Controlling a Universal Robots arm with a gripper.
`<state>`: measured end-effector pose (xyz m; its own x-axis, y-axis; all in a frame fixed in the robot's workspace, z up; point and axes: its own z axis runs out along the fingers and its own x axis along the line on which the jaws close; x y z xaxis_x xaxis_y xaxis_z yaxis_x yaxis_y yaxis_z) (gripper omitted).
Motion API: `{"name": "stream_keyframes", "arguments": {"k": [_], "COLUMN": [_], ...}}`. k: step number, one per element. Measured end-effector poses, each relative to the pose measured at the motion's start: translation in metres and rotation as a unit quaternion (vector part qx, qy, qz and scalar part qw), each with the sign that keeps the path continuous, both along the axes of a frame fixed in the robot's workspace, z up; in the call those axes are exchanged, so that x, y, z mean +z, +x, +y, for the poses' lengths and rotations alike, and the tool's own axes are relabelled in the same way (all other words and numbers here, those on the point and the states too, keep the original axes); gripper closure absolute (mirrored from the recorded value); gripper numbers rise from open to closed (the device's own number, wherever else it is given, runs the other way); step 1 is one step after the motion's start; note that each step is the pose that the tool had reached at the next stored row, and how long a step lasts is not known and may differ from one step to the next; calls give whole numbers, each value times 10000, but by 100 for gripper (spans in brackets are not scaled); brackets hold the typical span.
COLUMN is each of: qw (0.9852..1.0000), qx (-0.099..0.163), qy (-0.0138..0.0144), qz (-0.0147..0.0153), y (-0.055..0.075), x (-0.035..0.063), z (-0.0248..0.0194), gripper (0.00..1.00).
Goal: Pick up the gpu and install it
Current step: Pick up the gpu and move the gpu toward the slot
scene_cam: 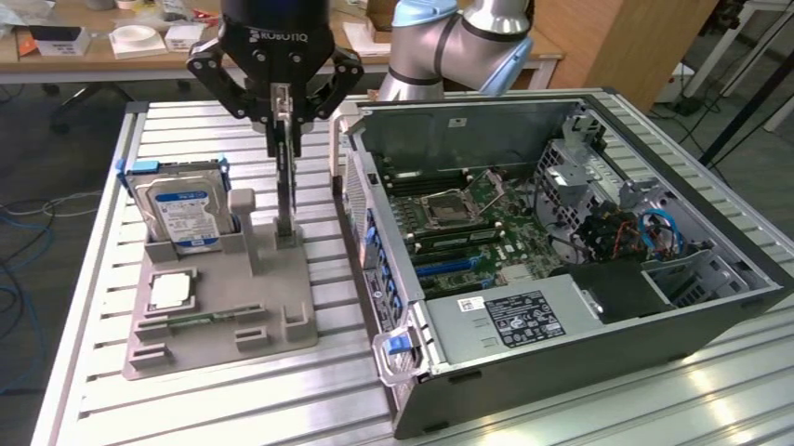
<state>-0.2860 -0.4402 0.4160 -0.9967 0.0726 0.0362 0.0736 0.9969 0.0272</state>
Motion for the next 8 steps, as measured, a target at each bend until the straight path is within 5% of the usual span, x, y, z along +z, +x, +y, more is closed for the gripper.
{"name": "stream_keyframes", "arguments": {"k": [8], "qw": [10000], "qx": [0], "qy": [0], "qz": [0], "y": [117], "x": [0], "z": [0], "gripper": [74]}}
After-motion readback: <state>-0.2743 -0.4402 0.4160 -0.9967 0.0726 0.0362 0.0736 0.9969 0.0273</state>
